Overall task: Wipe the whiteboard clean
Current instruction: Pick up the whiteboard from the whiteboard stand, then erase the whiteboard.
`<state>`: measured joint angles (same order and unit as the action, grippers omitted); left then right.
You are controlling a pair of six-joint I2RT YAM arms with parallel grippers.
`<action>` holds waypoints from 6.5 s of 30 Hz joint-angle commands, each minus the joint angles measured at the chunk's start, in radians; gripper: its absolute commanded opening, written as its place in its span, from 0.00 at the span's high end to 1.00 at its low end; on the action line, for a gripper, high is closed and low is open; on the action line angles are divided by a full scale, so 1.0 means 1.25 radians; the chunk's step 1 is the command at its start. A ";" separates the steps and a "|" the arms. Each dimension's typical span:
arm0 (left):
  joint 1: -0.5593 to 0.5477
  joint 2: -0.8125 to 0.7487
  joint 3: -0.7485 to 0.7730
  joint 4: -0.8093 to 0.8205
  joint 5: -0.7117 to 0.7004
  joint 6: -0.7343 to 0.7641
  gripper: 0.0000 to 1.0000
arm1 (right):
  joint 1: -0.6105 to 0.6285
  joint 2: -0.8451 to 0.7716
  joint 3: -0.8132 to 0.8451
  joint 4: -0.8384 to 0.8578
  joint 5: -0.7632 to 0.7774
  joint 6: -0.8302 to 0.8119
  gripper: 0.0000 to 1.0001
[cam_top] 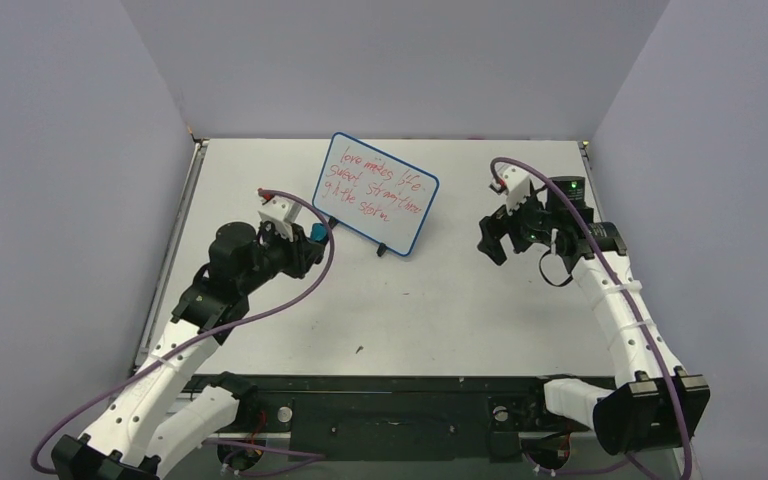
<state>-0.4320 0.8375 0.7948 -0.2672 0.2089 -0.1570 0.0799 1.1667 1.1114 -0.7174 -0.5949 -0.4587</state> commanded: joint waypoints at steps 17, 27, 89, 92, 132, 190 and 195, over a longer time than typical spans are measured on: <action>0.013 -0.077 -0.049 0.021 -0.220 -0.018 1.00 | 0.158 0.227 -0.070 0.612 -0.044 0.525 0.09; 0.021 -0.070 -0.057 0.033 -0.211 -0.010 1.00 | 0.125 0.385 -0.246 1.200 -0.052 0.810 0.10; 0.035 -0.084 -0.061 0.045 -0.170 -0.006 1.00 | 0.170 0.524 -0.052 1.233 -0.162 0.927 1.00; 0.035 -0.093 -0.066 0.052 -0.170 -0.007 1.00 | 0.160 0.488 -0.022 1.164 -0.168 0.902 1.00; 0.072 -0.170 -0.137 0.224 0.070 -0.218 1.00 | 0.118 0.098 -0.060 0.245 -0.299 0.347 1.00; -0.218 0.404 -0.200 0.830 -0.383 -0.155 1.00 | 0.034 0.193 -0.014 -0.179 -0.377 -0.118 1.00; -0.219 0.440 -0.122 0.741 -0.382 -0.105 1.00 | 0.033 0.179 -0.016 -0.179 -0.378 -0.120 1.00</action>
<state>-0.6998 1.3685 0.5392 0.6762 -0.2596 -0.3523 0.1123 1.4101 1.0611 -0.9379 -1.0512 -0.5819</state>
